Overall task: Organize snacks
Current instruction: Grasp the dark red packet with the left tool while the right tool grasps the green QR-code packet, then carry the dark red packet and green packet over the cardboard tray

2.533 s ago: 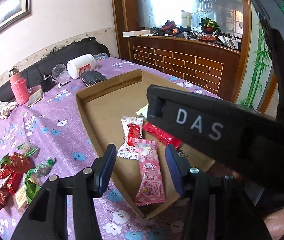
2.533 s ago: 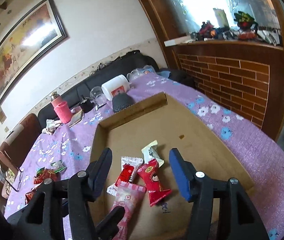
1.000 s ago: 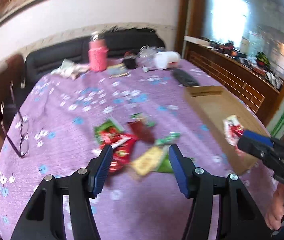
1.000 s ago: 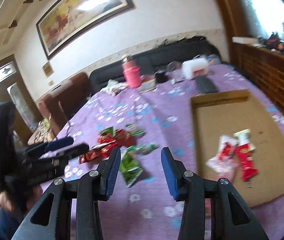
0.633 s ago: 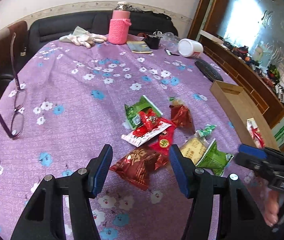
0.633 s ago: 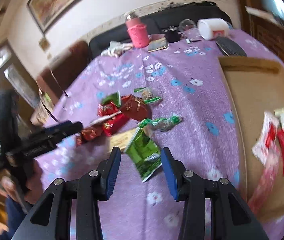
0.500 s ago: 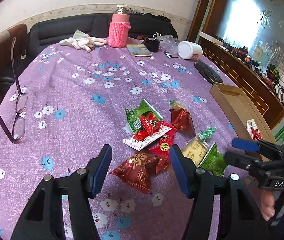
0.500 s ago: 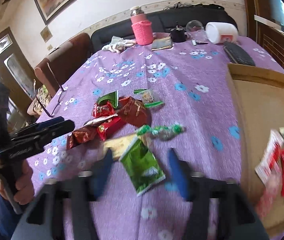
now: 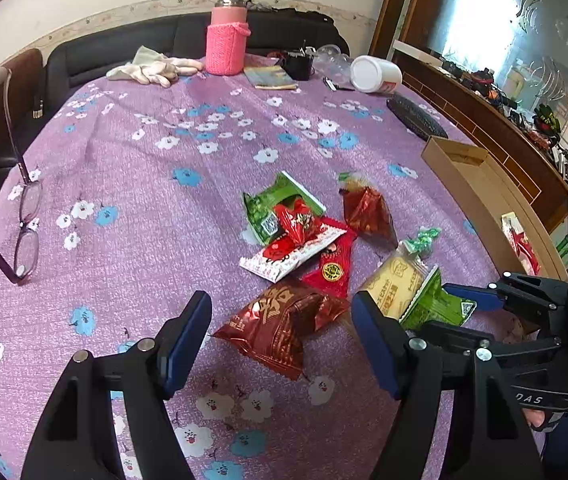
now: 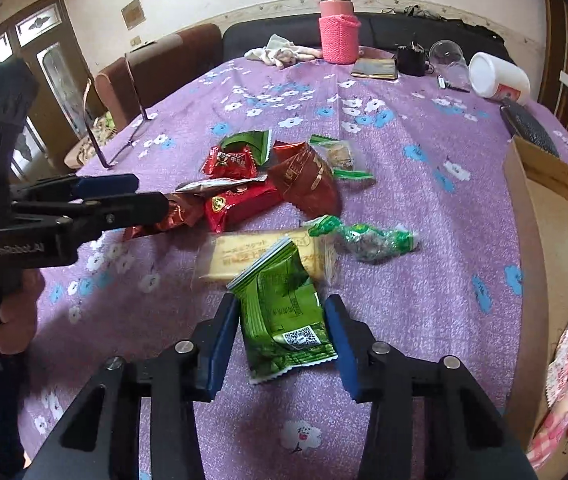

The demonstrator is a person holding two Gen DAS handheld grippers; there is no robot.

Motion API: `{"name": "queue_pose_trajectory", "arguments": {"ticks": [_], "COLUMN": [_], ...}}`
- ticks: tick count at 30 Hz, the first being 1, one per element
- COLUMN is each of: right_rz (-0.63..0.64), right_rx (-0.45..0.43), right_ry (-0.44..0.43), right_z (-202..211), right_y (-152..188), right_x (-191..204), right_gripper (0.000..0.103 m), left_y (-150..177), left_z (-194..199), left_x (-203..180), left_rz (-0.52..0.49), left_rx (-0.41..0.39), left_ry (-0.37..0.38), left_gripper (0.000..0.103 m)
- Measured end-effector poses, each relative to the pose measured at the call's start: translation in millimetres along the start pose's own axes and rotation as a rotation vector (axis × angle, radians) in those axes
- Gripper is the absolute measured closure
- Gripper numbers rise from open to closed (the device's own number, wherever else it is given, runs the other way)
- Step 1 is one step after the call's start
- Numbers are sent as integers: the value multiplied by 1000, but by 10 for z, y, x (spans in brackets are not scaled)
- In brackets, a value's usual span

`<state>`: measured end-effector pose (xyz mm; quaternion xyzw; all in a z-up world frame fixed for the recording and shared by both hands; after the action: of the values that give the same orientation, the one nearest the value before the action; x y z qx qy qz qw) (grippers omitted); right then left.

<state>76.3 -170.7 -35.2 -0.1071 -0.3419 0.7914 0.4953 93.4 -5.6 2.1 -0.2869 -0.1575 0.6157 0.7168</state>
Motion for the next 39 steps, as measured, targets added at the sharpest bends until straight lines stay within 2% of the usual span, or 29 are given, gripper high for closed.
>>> {"name": "queue_pose_trajectory", "arguments": {"ticks": [5, 6, 7, 8, 10, 13, 15, 17, 19, 22, 29, 33, 39], "right_rz": [-8, -15, -18, -21, -31, -25, -5, 8, 12, 11, -87, -157, -216], "right_rx": [-3, -3, -4, -5, -3, -2, -5, -16, -22, -47, -155, -196, -260], "right_ry": [-11, -15, -16, -17, -20, -15, 2, 17, 24, 10, -14, 16, 88], "right_z": [5, 8, 10, 11, 5, -2, -5, 0, 15, 76, 291, 369, 524], "right_y": [9, 8, 11, 15, 10, 16, 24, 34, 36, 20, -52, -74, -107], "right_x": [6, -3, -7, -7, -15, -4, 22, 43, 54, 50, -117, -259, -423], "right_gripper": [59, 59, 59, 59, 59, 58, 58, 58, 59, 60, 60, 61, 61], "left_y": [28, 27, 26, 33, 47, 76, 112, 144, 150, 132, 47, 19, 6], "left_z": [-66, -72, -89, -112, -154, -160, -208, -234, -225, -162, 88, 182, 132], "left_x": [-44, -37, -19, -4, 9, -83, -157, -217, -229, -189, -132, -150, -149], "left_rz": [-33, -28, -20, -12, -4, -51, -85, -114, -117, -92, -17, -11, -8], "left_rx": [8, 0, 3, 17, 37, 34, 59, 58, 53, 23, -90, -148, -132], "left_ry": [-39, -61, -68, -60, -45, -73, -72, -110, -117, -125, -69, -96, -104], "left_gripper": [34, 47, 55, 67, 68, 67, 67, 66, 67, 67, 67, 67, 67]}}
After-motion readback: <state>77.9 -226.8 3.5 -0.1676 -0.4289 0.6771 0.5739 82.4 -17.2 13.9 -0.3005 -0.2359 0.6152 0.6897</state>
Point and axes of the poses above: each gripper's, at about its wrist camera, not at the fingertips, and z roughly against the way its jaws point, x to its left, y to its underside, the point moved 2 cm from there along -z, roughly the way its jaws point, and after that the axes turned 1 degree about -y, right-handed, at the moved point
